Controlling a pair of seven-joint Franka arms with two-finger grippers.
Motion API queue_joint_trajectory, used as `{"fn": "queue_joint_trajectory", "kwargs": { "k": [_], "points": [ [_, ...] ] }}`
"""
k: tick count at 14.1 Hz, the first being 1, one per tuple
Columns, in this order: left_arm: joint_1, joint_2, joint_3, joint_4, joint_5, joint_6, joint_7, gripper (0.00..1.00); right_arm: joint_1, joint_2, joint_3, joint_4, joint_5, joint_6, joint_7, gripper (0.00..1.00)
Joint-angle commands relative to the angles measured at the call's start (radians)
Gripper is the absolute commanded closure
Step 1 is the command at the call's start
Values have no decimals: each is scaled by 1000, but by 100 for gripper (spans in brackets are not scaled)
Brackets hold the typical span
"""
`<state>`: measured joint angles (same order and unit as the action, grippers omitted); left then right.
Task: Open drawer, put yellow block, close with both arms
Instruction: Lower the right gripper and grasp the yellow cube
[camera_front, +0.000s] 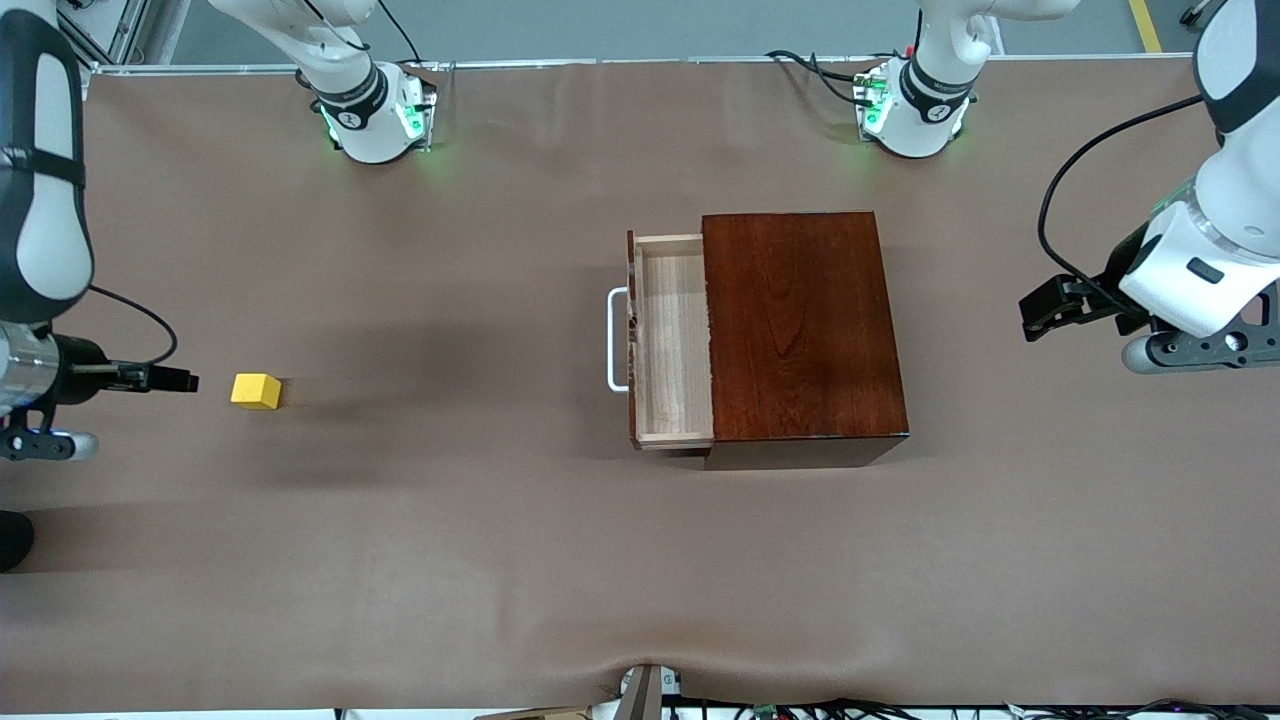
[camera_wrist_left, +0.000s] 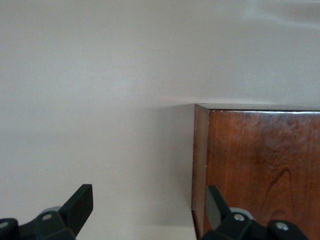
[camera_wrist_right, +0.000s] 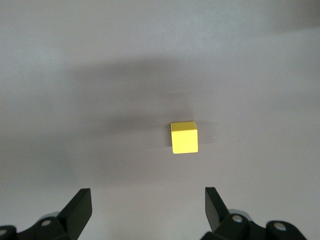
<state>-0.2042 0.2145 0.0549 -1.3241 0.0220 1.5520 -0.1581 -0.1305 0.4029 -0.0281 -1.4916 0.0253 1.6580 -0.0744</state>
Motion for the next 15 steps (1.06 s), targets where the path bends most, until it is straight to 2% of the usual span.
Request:
{"fn": "queue_joint_trajectory", "kwargs": {
  "k": [1,3,6,9,12,15],
  "points": [
    [54,-36,-6,-32,-25,-6,69,0,-15,27,10,-31,13,26,-2,0],
    [65,-67,-10,-30,-57,-81,71,0,-17,25,10,-105,13,84,-1,0],
    [77,-122,-13,-81,-76,-135,77,0,-33,24,10,-183,13,183,-4,0],
    [175,-207,-136,-210,-59,-109,80,0,-40,25,10,-267,13,265,-2,0],
    [178,-352,-155,-396,-5,-34,81,0,-64,25,10,-331,12,348,-16,0],
    [174,-371,-155,-400,-5,-38,86,0,-63,27,10,-346,12,364,-18,0]
  ]
}}
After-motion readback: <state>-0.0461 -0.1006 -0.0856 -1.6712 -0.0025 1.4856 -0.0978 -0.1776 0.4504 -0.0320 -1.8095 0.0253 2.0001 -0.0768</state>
